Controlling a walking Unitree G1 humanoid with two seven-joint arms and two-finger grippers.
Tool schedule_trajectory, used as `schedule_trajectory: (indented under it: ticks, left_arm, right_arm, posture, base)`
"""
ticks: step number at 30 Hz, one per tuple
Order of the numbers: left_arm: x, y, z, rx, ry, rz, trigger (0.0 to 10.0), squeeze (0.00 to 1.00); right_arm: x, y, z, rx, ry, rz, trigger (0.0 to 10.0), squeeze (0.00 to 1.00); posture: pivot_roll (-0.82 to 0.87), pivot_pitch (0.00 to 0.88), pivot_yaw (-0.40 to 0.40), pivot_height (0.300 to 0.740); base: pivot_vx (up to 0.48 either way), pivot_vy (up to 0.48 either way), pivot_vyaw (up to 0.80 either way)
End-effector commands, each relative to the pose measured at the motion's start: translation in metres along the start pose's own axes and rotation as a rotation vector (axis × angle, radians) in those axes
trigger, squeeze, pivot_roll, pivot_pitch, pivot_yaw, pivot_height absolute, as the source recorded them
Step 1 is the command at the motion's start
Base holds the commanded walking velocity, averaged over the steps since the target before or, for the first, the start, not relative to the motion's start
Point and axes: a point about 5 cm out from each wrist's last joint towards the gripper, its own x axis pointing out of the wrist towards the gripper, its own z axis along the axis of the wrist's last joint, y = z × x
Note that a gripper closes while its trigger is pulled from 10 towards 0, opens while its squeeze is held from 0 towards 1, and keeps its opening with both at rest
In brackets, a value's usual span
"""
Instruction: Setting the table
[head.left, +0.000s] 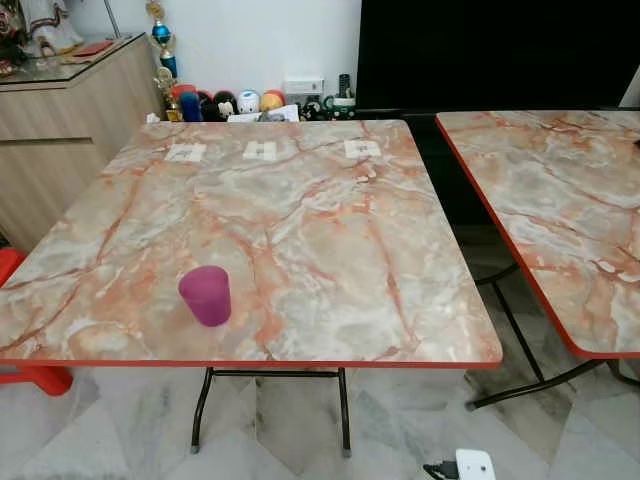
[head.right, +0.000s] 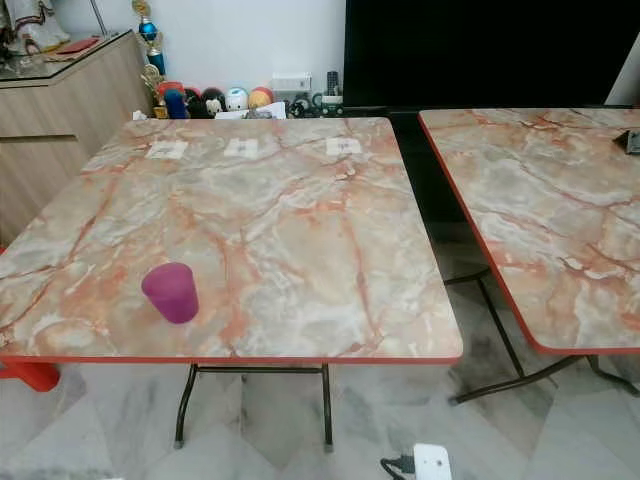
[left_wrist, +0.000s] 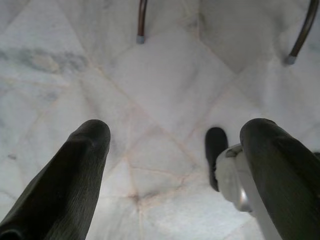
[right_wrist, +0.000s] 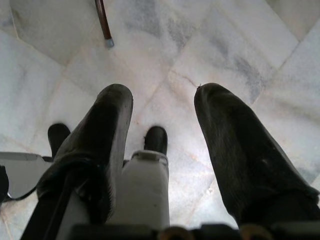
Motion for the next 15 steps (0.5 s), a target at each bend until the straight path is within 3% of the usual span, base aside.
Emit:
schedule_trajectory:
  ticks: [1,6,15]
  left_arm:
    - [0.002,-0.003,0.004,-0.013,-0.002,-0.005,10.0,0.0]
    - [0.008,-0.009,0.019,-0.012,-0.032,-0.021,10.0,0.0]
    - [0.005,-0.01,0.011,0.018,-0.015,-0.029,10.0,0.0]
  right_arm:
    - [0.0,-0.002,-0.002,0.003,0.006,-0.006,10.0,0.0]
    - [0.0,-0.002,-0.001,0.013,-0.009,-0.01,10.0,0.0]
    - [-0.003,0.0,-0.013,0.003,0.02,0.002,10.0,0.0]
  posture:
    - [0.01,0.0,0.019,0.74]
    - [-0.01,0.0,0.03,0.74]
    - [0.0,0.0,0.038,0.74]
  base:
    - [0.0,0.0,0.0]
    - [0.0,0.0,0.0]
    - [0.0,0.202,0.0]
